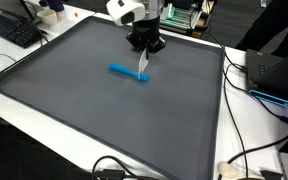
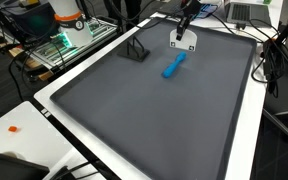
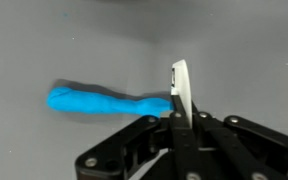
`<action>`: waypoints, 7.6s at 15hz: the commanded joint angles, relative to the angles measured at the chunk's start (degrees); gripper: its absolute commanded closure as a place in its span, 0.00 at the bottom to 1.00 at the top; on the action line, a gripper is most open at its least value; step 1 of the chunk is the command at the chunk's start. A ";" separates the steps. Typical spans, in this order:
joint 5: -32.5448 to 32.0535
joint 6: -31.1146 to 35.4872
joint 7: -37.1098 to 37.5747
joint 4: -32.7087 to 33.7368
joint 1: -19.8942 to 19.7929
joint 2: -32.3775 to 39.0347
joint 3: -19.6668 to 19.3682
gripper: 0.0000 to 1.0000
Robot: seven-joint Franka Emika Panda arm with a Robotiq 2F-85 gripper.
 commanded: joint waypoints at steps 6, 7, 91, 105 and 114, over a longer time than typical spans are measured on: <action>-3.36 2.86 1.14 1.43 1.34 2.71 -1.10 0.99; -3.65 3.24 1.25 1.47 1.45 2.90 -1.22 0.99; 0.34 -5.43 -2.13 1.98 -1.27 -1.46 -1.89 0.99; -0.17 -4.79 -2.71 3.15 -1.99 -0.65 -2.15 0.99; -1.59 -3.57 -4.38 3.05 -2.12 1.53 -2.48 0.99</action>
